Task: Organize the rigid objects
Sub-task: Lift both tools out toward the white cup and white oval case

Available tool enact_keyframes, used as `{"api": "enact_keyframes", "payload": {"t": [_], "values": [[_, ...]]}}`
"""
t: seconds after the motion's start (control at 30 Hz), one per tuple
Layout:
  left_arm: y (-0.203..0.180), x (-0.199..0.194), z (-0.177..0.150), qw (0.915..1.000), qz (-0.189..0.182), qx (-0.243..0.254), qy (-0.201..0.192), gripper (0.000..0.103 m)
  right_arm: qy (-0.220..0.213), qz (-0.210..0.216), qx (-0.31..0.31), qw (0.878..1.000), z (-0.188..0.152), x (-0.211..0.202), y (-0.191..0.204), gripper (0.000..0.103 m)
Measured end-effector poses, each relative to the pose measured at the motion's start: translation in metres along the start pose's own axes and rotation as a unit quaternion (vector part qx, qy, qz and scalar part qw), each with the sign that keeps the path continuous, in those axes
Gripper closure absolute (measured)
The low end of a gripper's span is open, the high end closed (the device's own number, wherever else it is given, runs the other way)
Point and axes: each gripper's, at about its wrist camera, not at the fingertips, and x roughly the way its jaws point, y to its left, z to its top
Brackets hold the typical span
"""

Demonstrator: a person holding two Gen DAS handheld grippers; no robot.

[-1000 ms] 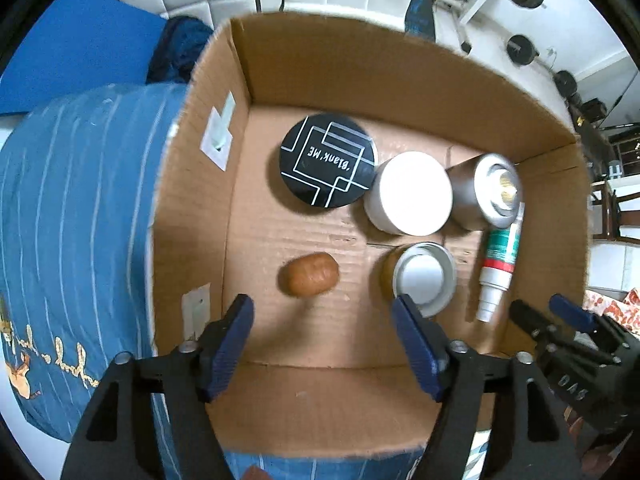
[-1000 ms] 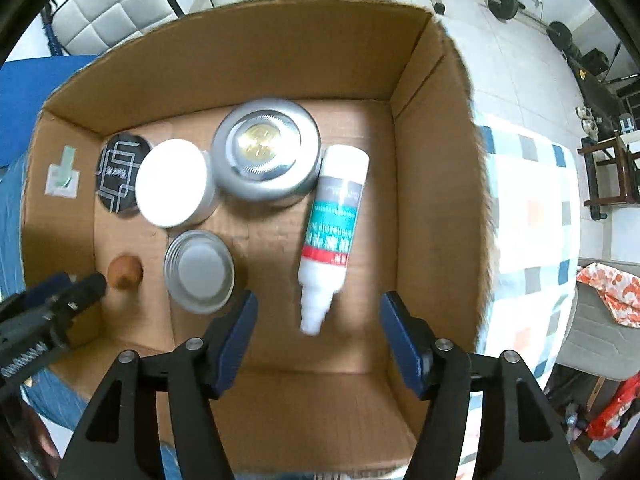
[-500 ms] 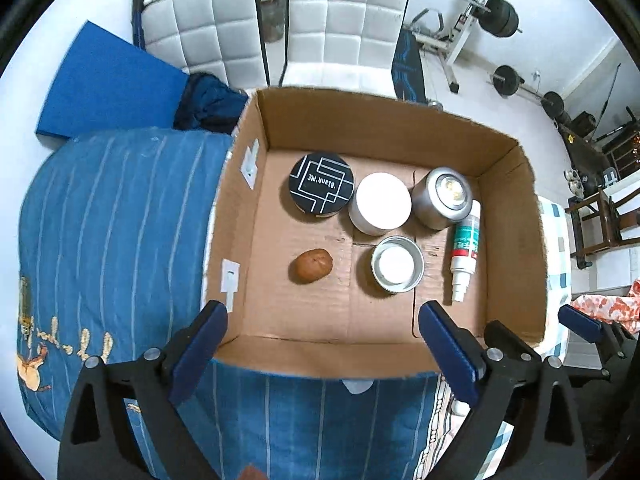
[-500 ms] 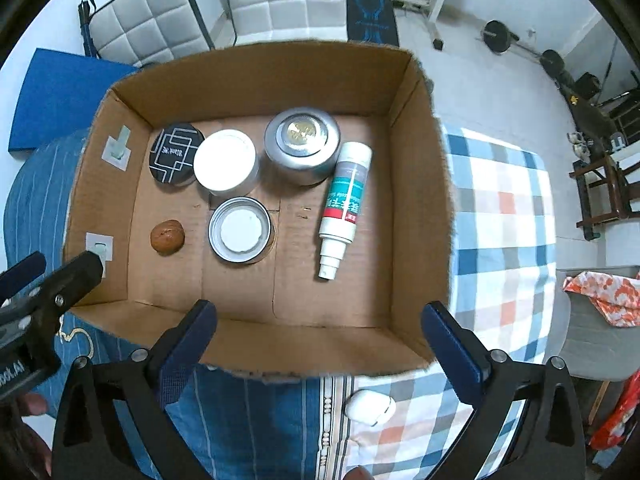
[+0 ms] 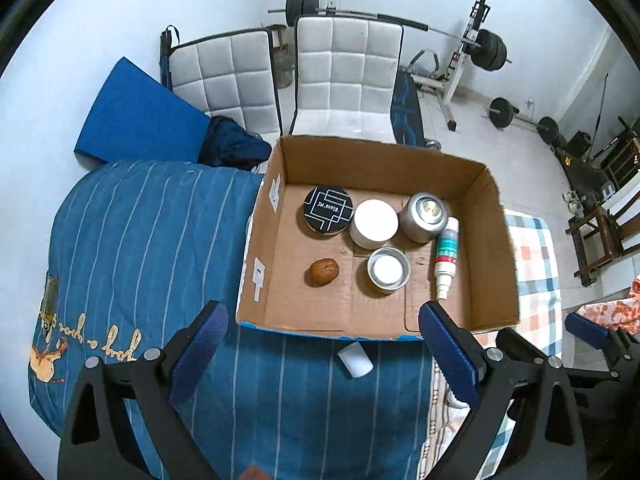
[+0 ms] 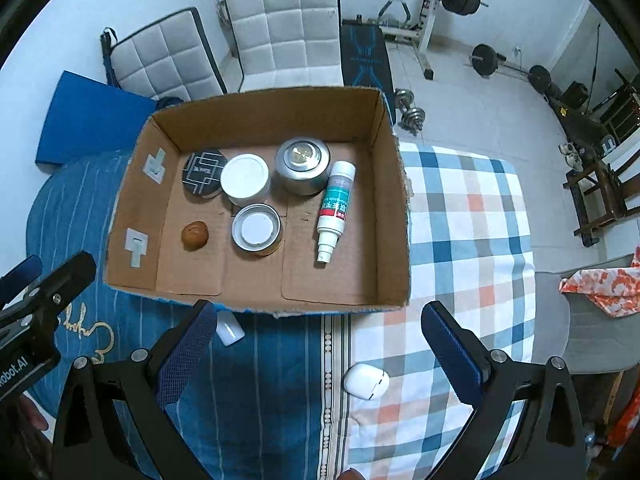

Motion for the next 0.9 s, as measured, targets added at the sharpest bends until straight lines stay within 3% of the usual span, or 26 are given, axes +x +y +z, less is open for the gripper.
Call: {"api": "enact_keyframes", "payload": {"t": [0.33, 0.43, 0.57, 0.7, 0.87, 0.9], "values": [[-0.005, -0.024, -0.010, 0.9998, -0.008, 0.003, -0.017, 0.005, -0.015, 0.030, 0.011, 0.999, -0.017, -0.025, -0.007, 0.000], [-0.005, -0.004, -0.023, 0.9995, -0.022, -0.009, 0.022, 0.005, 0.010, 0.033, 0.028, 0.999, -0.025, -0.009, -0.022, 0.000], [-0.002, 0.034, -0.051, 0.9966, -0.014, -0.029, 0.075, 0.005, 0.073, 0.034, 0.079, 0.994, -0.048, 0.038, -0.061, 0.000], [0.003, 0.086, -0.077, 0.9877, -0.017, -0.057, 0.144, 0.005, 0.133, 0.028, 0.115, 0.984, -0.076, 0.092, -0.089, 0.000], [-0.006, 0.135, -0.092, 0.9773, -0.027, -0.065, 0.200, 0.032, 0.197, 0.058, 0.187, 0.961, -0.109, 0.155, -0.107, 0.001], [-0.009, 0.143, -0.094, 0.9756, -0.027, -0.064, 0.208, 0.033, 0.205, 0.072, 0.202, 0.955, -0.114, 0.162, -0.108, 0.001]]}}
